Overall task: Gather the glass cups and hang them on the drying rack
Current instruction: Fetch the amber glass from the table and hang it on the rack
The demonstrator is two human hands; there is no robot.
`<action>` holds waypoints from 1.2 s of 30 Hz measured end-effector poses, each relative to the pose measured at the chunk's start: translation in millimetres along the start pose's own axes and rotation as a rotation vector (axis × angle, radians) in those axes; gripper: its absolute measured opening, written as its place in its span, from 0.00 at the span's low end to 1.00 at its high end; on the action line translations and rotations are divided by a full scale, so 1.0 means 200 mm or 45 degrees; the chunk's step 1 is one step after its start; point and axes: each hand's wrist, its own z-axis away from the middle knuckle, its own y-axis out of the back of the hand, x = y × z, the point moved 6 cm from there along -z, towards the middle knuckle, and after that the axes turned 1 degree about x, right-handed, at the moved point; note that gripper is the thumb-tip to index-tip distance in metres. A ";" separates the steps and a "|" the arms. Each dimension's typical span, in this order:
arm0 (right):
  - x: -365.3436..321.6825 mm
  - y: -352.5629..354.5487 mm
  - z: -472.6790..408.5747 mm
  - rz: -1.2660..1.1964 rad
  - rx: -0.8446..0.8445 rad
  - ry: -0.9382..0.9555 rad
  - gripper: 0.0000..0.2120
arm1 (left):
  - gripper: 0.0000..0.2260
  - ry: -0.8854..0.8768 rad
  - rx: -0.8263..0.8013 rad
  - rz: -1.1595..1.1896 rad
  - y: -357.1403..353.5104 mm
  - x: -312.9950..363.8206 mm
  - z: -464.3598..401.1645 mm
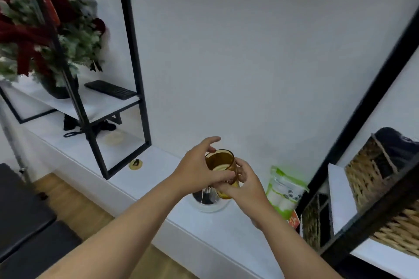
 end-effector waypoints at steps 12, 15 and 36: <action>-0.19 -0.39 -0.14 -0.851 0.325 -0.209 0.29 | 0.37 -0.172 -0.381 0.370 0.49 -0.01 -0.44; -0.25 -0.47 -0.18 -1.018 0.409 -0.224 0.31 | 0.35 -0.155 -0.437 0.556 0.59 0.02 -0.49; -0.07 -0.50 -0.05 -0.292 0.954 -0.063 0.24 | 0.24 0.092 -0.382 0.408 0.70 -0.92 -0.21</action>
